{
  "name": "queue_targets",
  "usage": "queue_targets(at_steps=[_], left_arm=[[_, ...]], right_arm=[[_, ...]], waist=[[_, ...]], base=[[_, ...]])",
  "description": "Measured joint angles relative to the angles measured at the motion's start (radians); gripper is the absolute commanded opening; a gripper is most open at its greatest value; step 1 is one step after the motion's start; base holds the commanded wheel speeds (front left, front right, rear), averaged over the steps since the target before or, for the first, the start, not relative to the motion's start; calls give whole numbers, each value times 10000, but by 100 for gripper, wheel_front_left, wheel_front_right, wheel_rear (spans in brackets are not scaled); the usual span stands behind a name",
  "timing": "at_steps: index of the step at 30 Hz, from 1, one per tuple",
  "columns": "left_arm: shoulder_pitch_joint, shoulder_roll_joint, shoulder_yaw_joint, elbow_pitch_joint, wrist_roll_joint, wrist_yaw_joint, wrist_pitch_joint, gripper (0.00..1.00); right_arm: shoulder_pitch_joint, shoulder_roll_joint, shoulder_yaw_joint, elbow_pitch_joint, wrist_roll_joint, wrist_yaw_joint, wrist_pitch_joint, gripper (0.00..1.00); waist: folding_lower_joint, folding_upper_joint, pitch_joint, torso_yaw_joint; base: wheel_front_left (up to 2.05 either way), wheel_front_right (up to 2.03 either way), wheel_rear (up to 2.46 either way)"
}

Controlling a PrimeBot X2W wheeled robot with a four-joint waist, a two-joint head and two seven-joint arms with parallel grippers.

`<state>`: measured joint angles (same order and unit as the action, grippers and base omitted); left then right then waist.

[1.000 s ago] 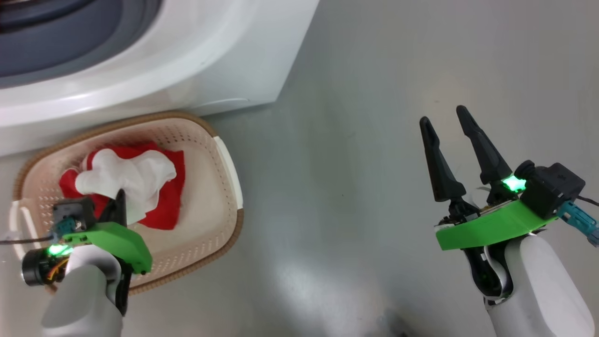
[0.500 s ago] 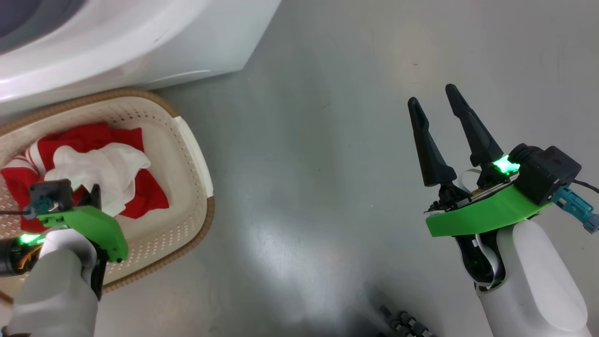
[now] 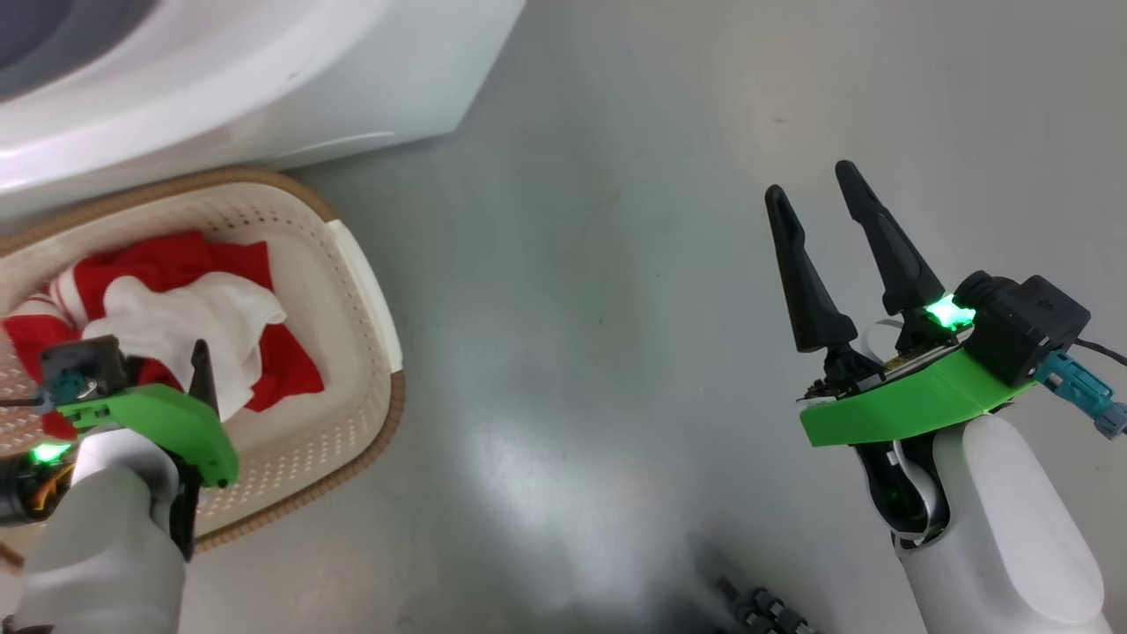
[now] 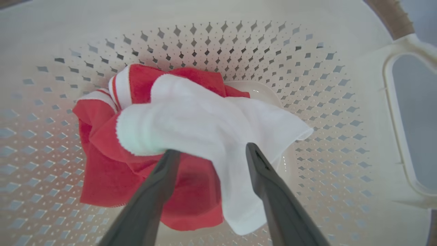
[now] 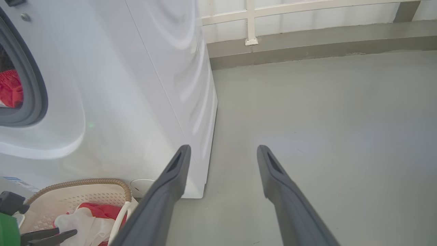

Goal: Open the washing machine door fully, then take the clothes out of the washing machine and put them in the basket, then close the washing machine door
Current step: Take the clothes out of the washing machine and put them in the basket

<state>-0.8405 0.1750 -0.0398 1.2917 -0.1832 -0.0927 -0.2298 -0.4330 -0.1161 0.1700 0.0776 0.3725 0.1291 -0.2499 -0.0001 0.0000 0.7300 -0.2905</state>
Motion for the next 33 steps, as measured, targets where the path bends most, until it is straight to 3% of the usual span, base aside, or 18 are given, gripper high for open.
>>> queue_targets(at_steps=[9, 33], left_arm=[[67, -268, 40, -121, -378, -186, -182, 100], [2811, -826, 736, -4391, -495, -347, -196, 100]], right_arm=[[57, -242, -192, 203, -2, 0, -2, 100], [1334, -903, -242, 596, -2, 0, -71, 100]], waist=[[0, 0, -693, 369], [0, 0, -3408, 1372]], base=[[0, 0, 0], [0, 0, 0]])
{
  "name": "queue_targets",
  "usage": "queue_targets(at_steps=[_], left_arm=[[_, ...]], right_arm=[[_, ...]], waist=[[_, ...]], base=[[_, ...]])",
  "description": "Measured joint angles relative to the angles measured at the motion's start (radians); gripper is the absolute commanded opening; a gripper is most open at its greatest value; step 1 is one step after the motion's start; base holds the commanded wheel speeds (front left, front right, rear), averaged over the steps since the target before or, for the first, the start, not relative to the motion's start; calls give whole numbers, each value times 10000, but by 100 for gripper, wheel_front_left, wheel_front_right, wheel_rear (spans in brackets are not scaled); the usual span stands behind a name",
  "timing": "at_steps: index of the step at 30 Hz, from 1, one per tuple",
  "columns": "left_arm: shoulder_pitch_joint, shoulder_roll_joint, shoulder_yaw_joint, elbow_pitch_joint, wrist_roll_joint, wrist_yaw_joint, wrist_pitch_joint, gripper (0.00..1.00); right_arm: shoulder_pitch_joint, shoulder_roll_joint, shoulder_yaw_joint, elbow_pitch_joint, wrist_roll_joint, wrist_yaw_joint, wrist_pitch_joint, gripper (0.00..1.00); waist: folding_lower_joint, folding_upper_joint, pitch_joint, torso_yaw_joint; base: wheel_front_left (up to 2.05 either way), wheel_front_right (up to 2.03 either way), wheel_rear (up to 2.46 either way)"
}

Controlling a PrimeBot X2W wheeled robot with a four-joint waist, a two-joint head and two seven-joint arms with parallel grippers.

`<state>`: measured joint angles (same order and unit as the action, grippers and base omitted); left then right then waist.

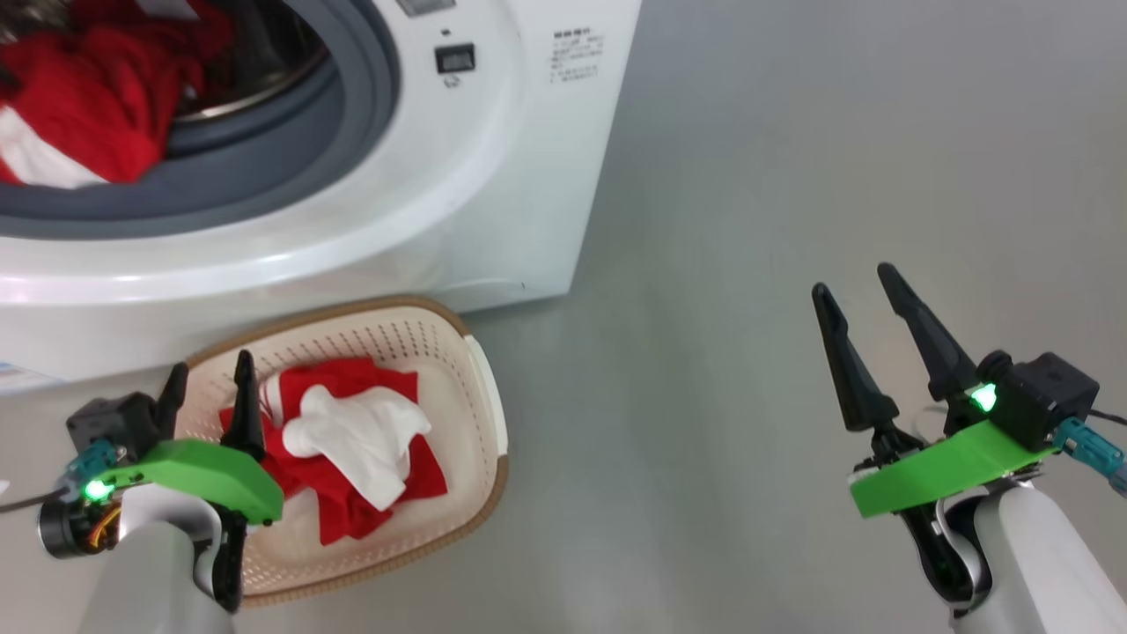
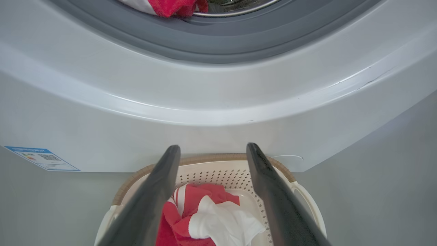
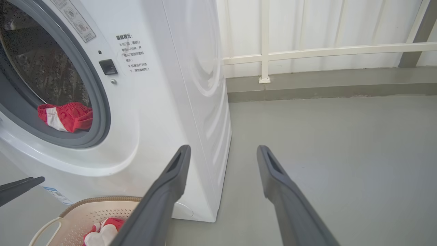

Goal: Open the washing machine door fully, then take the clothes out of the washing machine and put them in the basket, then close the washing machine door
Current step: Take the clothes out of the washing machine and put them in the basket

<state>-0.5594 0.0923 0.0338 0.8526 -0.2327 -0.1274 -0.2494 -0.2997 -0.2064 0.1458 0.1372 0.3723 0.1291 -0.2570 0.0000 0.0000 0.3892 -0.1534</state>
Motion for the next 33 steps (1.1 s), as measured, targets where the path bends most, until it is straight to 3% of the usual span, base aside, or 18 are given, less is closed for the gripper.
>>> queue_targets(at_steps=[33], left_arm=[[4751, -391, 201, -6393, 291, -2, -2, 100]], right_arm=[[2200, -399, -345, 31, 0, 0, 0, 100]], waist=[[1, 0, -2708, 629]], base=[[0, 0, 0]])
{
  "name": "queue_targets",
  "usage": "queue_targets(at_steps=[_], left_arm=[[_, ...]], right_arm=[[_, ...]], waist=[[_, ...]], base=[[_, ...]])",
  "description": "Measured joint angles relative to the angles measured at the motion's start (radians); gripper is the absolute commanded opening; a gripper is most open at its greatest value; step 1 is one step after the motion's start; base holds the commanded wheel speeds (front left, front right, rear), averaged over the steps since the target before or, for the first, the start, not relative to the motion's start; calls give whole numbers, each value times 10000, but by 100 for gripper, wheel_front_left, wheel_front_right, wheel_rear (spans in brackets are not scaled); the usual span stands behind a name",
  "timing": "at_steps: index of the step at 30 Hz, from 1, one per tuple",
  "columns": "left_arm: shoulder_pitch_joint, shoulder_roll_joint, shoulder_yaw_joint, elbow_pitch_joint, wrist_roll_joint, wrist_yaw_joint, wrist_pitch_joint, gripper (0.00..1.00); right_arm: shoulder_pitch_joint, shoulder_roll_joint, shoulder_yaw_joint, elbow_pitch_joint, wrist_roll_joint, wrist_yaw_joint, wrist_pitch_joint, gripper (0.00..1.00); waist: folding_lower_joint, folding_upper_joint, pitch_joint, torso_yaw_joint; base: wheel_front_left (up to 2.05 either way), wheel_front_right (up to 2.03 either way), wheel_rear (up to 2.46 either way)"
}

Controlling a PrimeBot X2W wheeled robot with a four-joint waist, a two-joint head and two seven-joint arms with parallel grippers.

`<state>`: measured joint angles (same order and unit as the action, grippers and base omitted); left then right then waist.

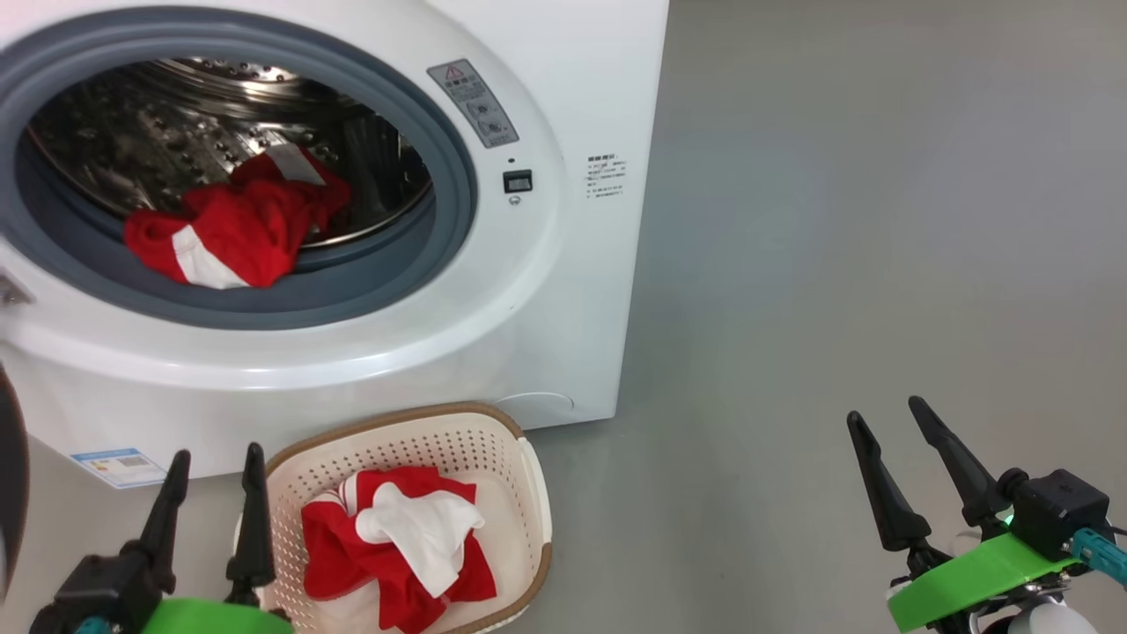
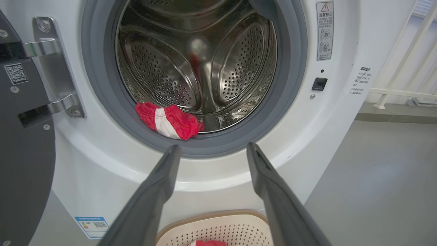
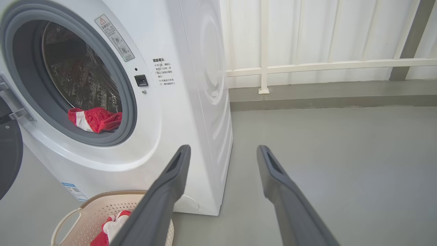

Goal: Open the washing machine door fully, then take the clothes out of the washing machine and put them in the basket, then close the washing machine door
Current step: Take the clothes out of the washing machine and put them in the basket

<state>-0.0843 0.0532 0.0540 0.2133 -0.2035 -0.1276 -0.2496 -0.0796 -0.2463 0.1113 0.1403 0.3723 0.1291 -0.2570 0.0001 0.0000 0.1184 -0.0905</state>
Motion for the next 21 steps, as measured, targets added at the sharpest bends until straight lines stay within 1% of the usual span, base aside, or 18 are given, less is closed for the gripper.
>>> queue_targets(at_steps=[10, 21], left_arm=[[985, -77, 12, -1103, 69, 0, 0, 100], [1033, -153, -52, -1287, 77, 0, 0, 100]], right_arm=[[221, -13, -251, -88, 2, 0, 0, 100], [221, -10, -268, -144, 2, 0, 0, 100]], waist=[[0, 0, -196, 217], [0, 1, -69, 210]], base=[[0, 0, 0], [0, 0, 0]])
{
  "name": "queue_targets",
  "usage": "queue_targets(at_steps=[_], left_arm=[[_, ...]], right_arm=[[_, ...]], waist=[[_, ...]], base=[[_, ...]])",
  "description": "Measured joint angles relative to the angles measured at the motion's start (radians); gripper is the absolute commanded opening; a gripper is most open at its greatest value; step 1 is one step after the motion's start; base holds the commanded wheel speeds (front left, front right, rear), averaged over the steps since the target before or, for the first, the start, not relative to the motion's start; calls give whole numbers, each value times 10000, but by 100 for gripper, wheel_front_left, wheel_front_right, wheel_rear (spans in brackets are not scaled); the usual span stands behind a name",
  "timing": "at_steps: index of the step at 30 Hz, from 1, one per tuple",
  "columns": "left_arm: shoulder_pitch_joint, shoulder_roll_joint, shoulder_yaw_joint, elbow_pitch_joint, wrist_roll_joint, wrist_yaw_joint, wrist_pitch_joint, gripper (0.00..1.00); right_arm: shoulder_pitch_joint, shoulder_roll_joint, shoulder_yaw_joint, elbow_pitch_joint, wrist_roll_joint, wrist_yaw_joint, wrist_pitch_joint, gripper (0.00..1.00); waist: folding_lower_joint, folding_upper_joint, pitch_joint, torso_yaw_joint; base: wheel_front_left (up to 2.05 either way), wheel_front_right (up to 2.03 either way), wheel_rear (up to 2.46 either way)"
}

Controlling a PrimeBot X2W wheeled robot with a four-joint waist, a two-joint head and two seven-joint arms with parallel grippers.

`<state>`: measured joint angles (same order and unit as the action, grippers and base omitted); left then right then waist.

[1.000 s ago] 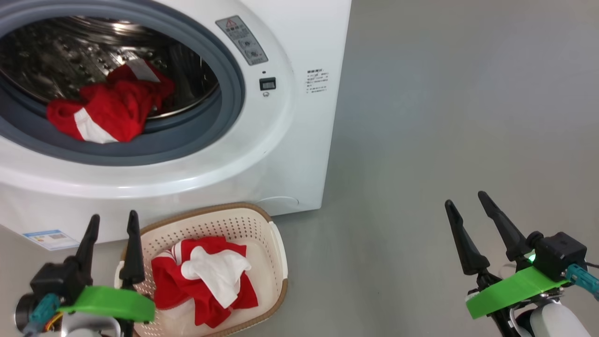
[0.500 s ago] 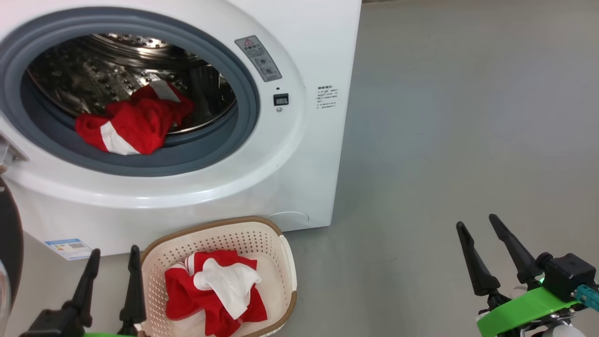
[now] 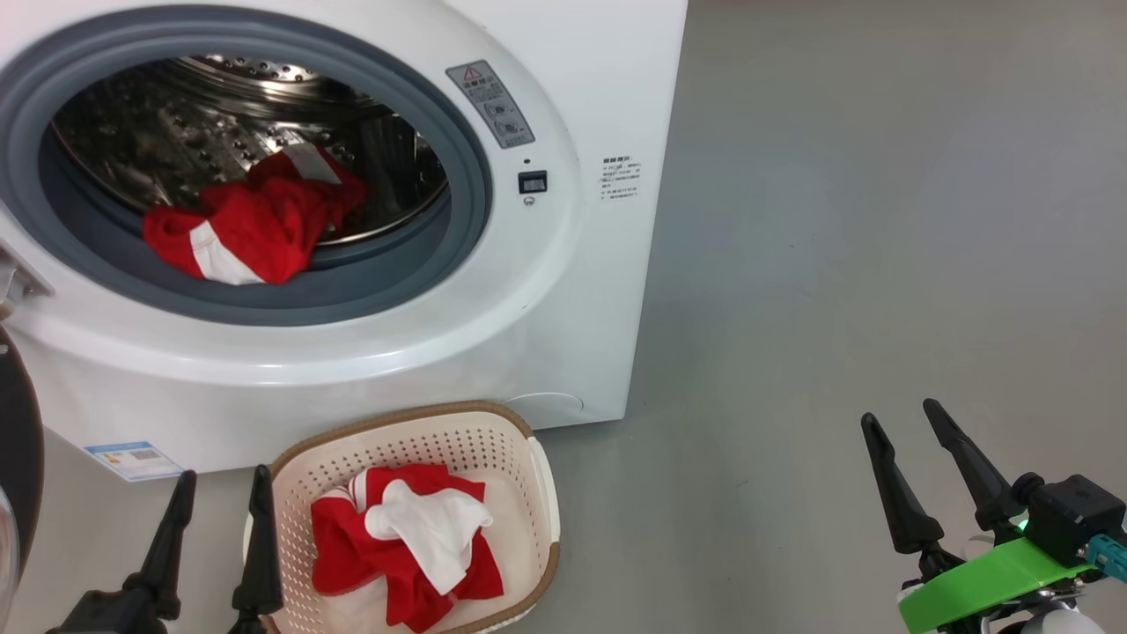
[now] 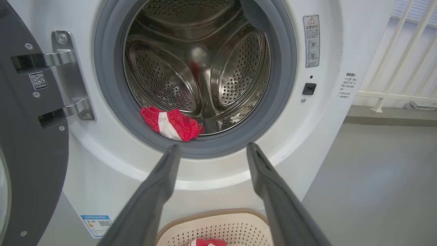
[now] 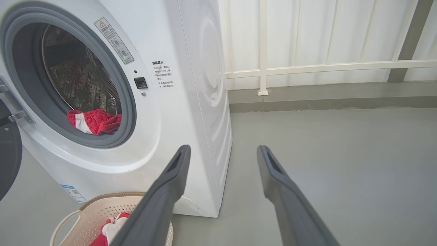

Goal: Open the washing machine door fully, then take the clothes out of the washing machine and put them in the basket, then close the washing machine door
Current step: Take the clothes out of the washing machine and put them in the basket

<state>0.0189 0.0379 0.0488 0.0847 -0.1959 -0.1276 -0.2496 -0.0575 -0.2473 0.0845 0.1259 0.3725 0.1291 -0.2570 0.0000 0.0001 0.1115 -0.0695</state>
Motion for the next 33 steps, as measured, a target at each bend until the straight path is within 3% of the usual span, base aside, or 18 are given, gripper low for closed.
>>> queue_targets(at_steps=[7, 11, 27, 33], left_arm=[[-48, 0, -8, 15, 2, 0, 0, 100], [-412, 2, -127, 690, 171, 12, 2, 100], [-6477, 543, -838, 4401, 802, 105, 947, 100], [-8310, 886, -1039, 6226, 1244, 447, 1440, 100]], right_arm=[[-2, 36, -17, -19, 0, 0, 0, 100], [-20, 88, -38, -58, 0, 0, 0, 100], [-1470, 267, 211, -219, -2, 0, 0, 100], [-1980, 334, 305, -242, 0, 0, 0, 100]], waist=[[0, 0, 200, -23], [0, -1, 417, -14], [0, 0, 2076, -131], [0, 0, 2716, -296]], base=[[0, 0, 0], [0, 0, 0], [0, 0, 0], [0, 0, 0]])
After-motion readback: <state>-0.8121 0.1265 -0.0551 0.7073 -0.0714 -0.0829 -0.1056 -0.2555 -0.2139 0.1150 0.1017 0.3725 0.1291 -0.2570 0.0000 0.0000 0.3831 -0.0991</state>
